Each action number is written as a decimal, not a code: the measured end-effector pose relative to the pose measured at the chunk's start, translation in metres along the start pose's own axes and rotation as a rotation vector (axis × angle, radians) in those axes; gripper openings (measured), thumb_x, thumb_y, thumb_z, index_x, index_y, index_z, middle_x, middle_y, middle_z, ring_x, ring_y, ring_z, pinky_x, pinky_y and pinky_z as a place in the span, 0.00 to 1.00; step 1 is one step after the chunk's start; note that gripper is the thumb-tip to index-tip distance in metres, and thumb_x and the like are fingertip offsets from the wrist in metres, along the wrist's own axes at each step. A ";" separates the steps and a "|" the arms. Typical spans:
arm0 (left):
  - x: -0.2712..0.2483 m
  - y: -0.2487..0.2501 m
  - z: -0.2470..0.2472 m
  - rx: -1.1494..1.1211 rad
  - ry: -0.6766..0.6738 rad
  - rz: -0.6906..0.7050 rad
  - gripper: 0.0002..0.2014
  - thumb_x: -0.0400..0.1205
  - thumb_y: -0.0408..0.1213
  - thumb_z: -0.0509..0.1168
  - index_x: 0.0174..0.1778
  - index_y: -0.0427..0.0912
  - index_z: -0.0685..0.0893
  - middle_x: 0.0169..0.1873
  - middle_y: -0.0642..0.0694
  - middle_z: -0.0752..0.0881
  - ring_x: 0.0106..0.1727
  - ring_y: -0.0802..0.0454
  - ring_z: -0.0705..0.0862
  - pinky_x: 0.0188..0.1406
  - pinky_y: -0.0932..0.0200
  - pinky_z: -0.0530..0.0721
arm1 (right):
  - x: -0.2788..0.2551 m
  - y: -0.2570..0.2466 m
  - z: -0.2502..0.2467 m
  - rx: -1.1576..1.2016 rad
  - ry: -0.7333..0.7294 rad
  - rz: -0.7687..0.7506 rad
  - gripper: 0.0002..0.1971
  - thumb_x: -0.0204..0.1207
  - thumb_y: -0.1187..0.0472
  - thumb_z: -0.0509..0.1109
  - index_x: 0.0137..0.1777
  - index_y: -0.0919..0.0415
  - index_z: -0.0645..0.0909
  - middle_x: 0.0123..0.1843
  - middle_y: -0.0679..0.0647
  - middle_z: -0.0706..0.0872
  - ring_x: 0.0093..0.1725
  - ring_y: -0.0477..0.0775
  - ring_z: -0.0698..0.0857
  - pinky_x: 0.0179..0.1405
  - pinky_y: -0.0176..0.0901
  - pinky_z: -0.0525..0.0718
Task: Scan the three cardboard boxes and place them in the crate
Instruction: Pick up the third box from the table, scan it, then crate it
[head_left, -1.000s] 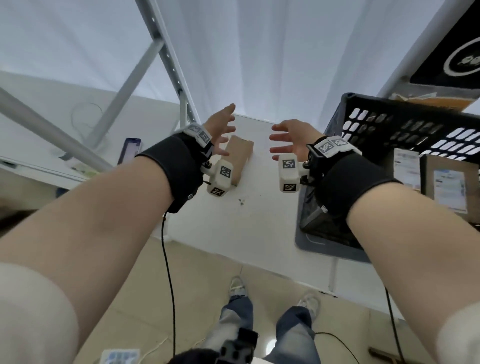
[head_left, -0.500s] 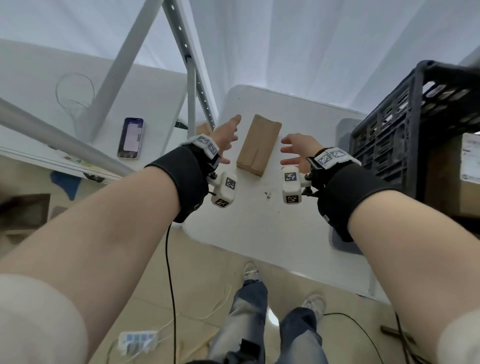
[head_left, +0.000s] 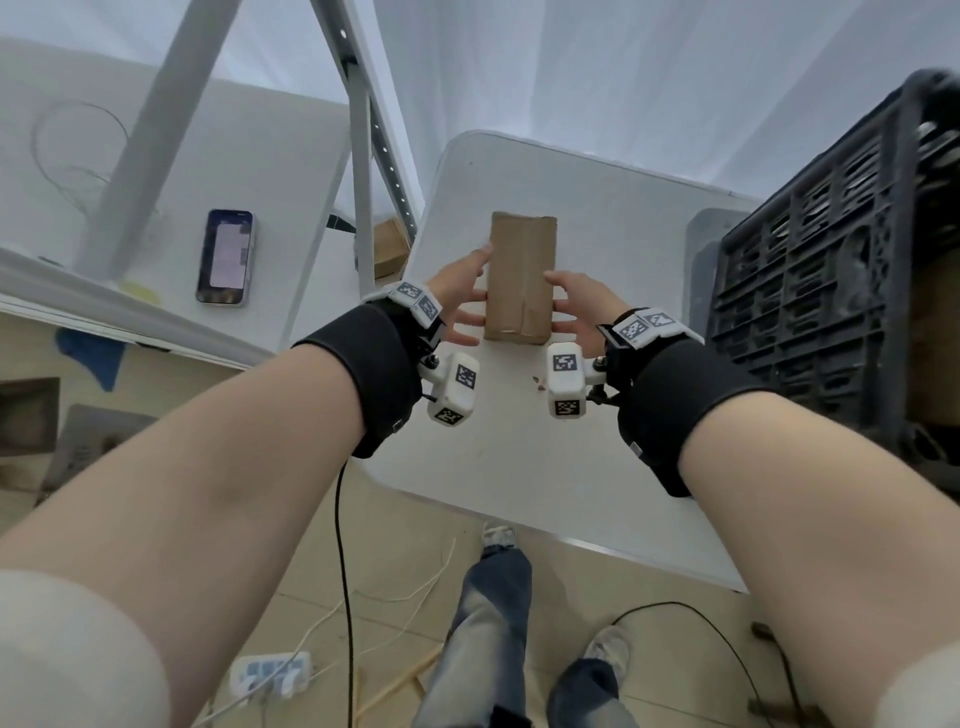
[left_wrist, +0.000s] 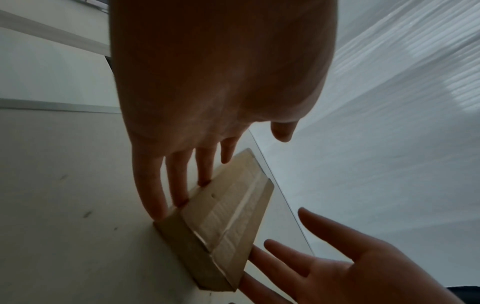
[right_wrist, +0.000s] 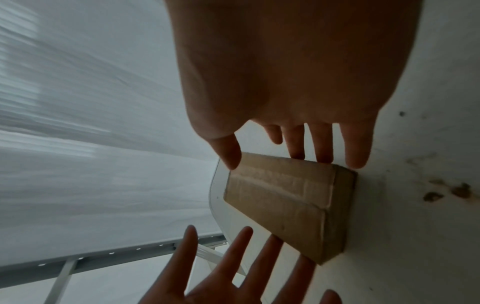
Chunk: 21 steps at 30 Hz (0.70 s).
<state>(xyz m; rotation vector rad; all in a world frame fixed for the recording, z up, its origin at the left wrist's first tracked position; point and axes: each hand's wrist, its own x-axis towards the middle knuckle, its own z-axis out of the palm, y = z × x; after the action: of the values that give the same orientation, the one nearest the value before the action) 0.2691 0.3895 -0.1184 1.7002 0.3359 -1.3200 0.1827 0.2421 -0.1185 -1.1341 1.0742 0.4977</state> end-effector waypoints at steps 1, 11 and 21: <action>-0.001 0.000 0.002 0.007 -0.001 -0.009 0.38 0.83 0.67 0.55 0.87 0.52 0.60 0.75 0.44 0.78 0.70 0.34 0.80 0.68 0.34 0.78 | 0.000 0.000 -0.002 -0.005 0.011 -0.004 0.21 0.82 0.48 0.64 0.72 0.55 0.74 0.66 0.56 0.82 0.51 0.57 0.85 0.42 0.52 0.87; -0.073 0.040 0.047 -0.100 -0.033 0.119 0.37 0.84 0.60 0.62 0.82 0.40 0.66 0.62 0.41 0.81 0.57 0.35 0.86 0.57 0.32 0.87 | -0.076 -0.037 -0.046 -0.166 0.164 -0.154 0.09 0.84 0.68 0.58 0.47 0.66 0.80 0.42 0.58 0.79 0.41 0.57 0.81 0.53 0.56 0.84; -0.188 0.105 0.127 -0.134 -0.131 0.330 0.29 0.83 0.58 0.65 0.70 0.38 0.79 0.61 0.37 0.85 0.62 0.33 0.87 0.63 0.28 0.83 | -0.231 -0.087 -0.115 0.001 0.193 -0.532 0.15 0.74 0.71 0.72 0.57 0.55 0.85 0.55 0.59 0.88 0.44 0.55 0.89 0.33 0.43 0.88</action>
<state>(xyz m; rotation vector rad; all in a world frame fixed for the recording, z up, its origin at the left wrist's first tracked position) 0.1901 0.2915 0.0972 1.4756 0.0608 -1.1310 0.0996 0.1463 0.1220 -1.4258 0.8852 -0.0325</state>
